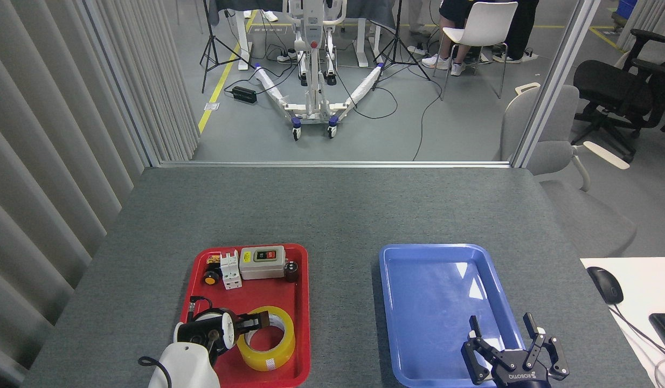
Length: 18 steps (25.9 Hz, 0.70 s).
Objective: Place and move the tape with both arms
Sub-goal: 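Close the left gripper on the tape roll's edge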
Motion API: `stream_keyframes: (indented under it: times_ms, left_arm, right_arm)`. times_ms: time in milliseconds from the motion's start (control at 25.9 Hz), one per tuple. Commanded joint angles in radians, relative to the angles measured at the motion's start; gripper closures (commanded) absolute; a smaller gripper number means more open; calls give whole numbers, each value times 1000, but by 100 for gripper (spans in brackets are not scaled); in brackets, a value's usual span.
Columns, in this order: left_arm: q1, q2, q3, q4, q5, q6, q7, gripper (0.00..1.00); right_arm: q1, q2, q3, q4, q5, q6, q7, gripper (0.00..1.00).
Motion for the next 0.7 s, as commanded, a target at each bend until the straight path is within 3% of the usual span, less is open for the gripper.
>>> stream_keyframes:
  times_ms: [0,271,503,657]
  left_arm:
    - [0,1,0,-5,4,-1,-35,0]
    - [0,2,0,-3,4,-7,-73,0]
    - [-20,-2,-2,21,4,-9,-225,0]
    - [-25,-5,-5,37,4,-13,-227,0]
  right_arm:
    - [-1,2,4,0,4,0,0,0]
    - [1,-1,13,0,6,0,0,0]
    - [-1,-1,13,-1,29,2,0,0]
    - [-1,-4,13,0,43,2,0,0]
